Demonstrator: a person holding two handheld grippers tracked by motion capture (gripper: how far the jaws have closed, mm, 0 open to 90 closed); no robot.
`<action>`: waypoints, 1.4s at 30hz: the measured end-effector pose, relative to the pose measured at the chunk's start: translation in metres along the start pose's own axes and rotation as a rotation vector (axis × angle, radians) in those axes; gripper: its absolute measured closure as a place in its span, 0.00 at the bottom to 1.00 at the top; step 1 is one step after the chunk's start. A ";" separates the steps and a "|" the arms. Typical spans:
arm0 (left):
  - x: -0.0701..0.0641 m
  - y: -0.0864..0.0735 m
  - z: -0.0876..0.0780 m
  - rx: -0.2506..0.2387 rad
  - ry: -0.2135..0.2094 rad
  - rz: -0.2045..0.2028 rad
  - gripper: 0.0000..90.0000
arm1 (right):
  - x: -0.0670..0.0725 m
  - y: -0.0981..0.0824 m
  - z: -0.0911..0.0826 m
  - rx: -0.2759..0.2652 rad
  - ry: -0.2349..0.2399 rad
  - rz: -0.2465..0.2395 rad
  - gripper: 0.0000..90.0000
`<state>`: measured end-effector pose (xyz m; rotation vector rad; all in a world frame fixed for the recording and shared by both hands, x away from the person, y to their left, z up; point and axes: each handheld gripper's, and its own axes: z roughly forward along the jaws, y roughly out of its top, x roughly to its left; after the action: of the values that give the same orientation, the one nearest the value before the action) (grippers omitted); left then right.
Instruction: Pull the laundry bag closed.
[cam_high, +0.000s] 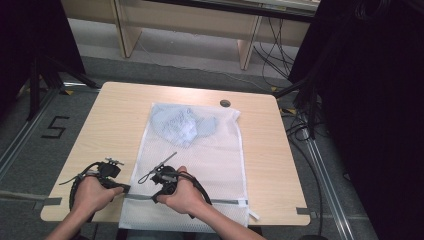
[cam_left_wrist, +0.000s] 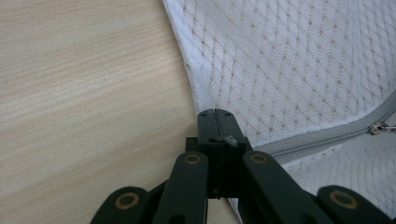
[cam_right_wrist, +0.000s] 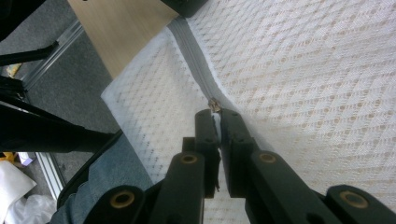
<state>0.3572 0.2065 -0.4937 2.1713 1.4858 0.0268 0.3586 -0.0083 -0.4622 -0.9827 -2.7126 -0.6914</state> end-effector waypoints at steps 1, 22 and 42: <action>0.000 0.000 0.000 0.001 0.000 0.001 1.00 | 0.000 0.000 0.000 0.000 0.001 0.005 0.97; -0.001 -0.001 0.000 -0.003 -0.002 -0.028 1.00 | -0.004 -0.002 -0.006 0.020 -0.011 -0.006 0.97; 0.000 0.000 0.000 -0.002 -0.001 -0.004 1.00 | -0.008 -0.005 -0.010 0.037 -0.011 0.008 0.97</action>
<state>0.3571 0.2065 -0.4938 2.1668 1.4886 0.0266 0.3618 -0.0208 -0.4579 -0.9911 -2.7192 -0.6339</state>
